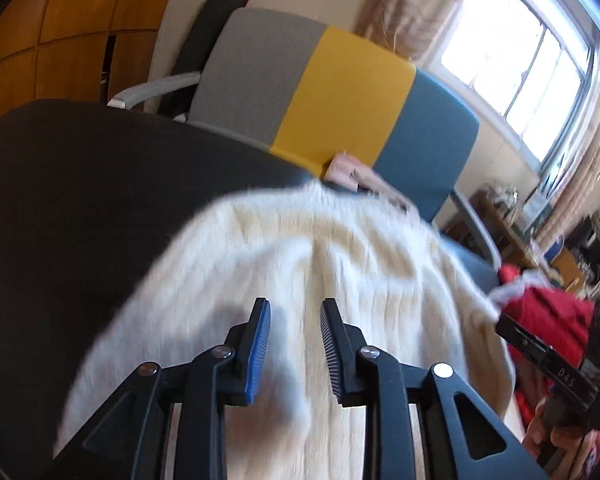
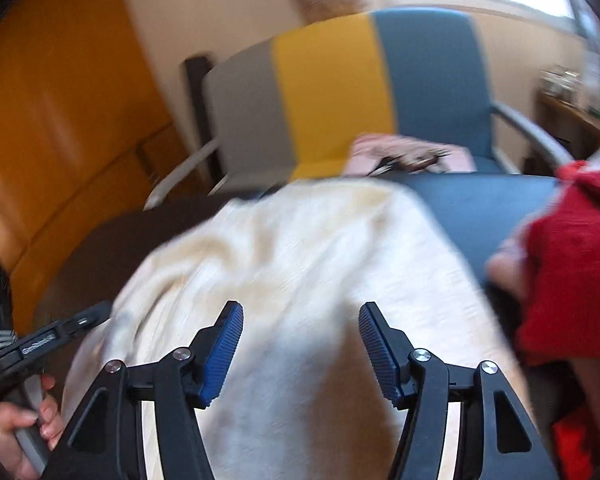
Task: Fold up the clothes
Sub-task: 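Lay the sweater flat on the table and open both grippers, then grasp a sweater sleeve with the left gripper and pull it outward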
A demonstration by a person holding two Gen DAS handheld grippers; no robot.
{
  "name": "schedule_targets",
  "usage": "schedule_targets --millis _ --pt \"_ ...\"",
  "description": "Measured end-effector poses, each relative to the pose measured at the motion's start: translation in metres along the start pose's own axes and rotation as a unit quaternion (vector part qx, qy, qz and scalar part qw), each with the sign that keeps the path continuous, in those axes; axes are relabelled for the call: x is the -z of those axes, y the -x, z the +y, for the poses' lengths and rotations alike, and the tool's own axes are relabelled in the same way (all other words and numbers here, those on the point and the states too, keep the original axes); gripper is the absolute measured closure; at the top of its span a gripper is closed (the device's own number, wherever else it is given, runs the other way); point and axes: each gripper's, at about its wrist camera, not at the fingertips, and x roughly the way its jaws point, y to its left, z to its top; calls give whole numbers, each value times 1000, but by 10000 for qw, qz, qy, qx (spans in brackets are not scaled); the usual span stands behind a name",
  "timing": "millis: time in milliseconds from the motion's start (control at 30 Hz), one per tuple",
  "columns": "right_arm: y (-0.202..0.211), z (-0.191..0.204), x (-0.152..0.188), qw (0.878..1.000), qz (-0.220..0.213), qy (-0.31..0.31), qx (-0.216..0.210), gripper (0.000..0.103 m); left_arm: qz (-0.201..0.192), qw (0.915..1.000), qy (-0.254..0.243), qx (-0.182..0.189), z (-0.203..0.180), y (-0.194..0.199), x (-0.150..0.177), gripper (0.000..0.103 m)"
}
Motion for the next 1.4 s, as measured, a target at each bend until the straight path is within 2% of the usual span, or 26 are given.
schedule_targets --millis 67,133,233,300,433,533,600,633,767,933,1100,1200,1400 --pt "-14 17 6 9990 144 418 34 53 115 9999 27 -49 -1 -14 17 77" --pt "-26 32 13 9958 260 847 241 53 167 9998 -10 -123 -2 -25 29 77" --pt "-42 36 31 9880 592 1216 742 53 -3 9991 -343 -249 -8 -38 41 77" --pt "-47 28 40 9859 787 1150 928 53 -53 9964 -720 -435 -21 -49 44 73" --pt "-38 2 39 9876 777 789 1111 50 -28 9845 -1482 -936 -47 -73 42 70" --pt "-37 -10 38 9899 761 568 1056 48 96 9789 -1723 -1096 -58 -94 37 66" --pt "-39 -2 35 9870 823 749 1164 48 139 9759 -1846 -1152 -66 -106 35 61" --pt "-33 7 32 9866 714 903 1153 55 139 9744 -1897 -1198 -68 -109 37 61" --pt "-23 40 22 9886 353 1169 883 57 138 9762 -1849 -1125 -68 -120 36 60" --pt "-54 44 24 9903 683 866 846 57 134 9784 -1776 -1050 -67 -117 34 60" --pt "-61 30 28 9849 819 897 1230 57 133 9834 -1594 -857 -53 -99 30 59" --pt "-59 26 31 9868 743 773 1215 57 137 9867 -1454 -707 -43 -90 27 59" --pt "-61 40 37 9799 615 1065 1572 52 179 9798 -1740 -968 -54 -98 22 56"
